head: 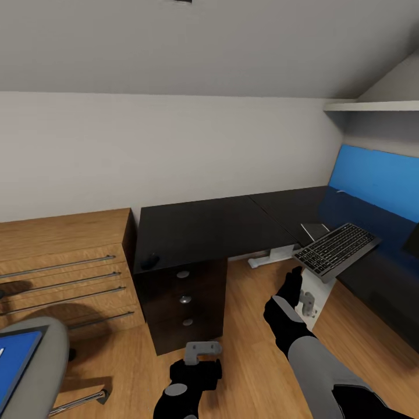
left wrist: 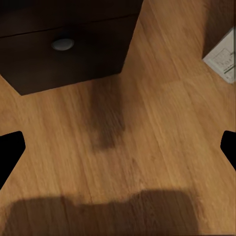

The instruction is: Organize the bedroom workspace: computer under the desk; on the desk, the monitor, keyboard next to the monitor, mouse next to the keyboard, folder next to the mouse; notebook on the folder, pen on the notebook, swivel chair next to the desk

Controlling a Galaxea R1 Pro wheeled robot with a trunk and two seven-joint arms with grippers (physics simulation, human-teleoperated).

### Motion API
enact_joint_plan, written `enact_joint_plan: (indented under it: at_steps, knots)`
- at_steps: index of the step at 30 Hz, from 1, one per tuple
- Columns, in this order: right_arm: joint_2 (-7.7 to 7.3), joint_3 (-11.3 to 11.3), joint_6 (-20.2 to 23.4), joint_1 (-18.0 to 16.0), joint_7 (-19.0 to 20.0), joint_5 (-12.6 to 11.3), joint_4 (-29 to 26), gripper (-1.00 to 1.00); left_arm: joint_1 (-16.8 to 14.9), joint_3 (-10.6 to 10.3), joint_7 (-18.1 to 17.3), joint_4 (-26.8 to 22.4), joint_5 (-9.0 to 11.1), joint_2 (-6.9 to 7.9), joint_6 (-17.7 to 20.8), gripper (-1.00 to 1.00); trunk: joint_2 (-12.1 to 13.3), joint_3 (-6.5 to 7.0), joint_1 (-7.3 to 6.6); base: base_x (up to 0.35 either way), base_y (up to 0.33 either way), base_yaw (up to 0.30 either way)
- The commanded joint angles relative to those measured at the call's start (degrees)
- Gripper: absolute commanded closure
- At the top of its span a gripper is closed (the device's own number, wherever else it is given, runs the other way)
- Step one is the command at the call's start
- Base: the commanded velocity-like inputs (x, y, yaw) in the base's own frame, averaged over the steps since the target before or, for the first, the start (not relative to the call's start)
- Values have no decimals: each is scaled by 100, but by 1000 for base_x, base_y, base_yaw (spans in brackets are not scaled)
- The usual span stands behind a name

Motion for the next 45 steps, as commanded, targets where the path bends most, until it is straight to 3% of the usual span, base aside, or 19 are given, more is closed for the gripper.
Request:
enact_joint_plan:
  at_steps: [1, 6, 31, 41, 45]
  knots:
    - [-4, -18, -2, -4, 56, -61, -1, -100, -6, -31, 55, -6, 46, 2, 10, -100, -3, -5, -1, 19, 0, 0]
    - [-79, -18, -32, -4, 54, -55, 2, -100, -6, -229, 48, 4, 54, 5, 6, -100, -3, -5, -1, 94, 0, 0]
    - [-172, -18, 6, -4, 46, -64, 14, -100, -6, -395, 51, 11, 47, 5, 5, -100, -3, -5, -1, 82, 0, 0]
    - [-345, -18, 68, -4, 22, -85, 32, -100, -6, -426, 52, 11, 46, 5, 5, -100, -3, -5, -1, 9, 0, 0]
    - [-502, -19, 279, -4, 17, -109, 35, -100, -6, -428, 56, 11, 43, 5, 5, -100, -3, -5, -1, 1, 0, 0]
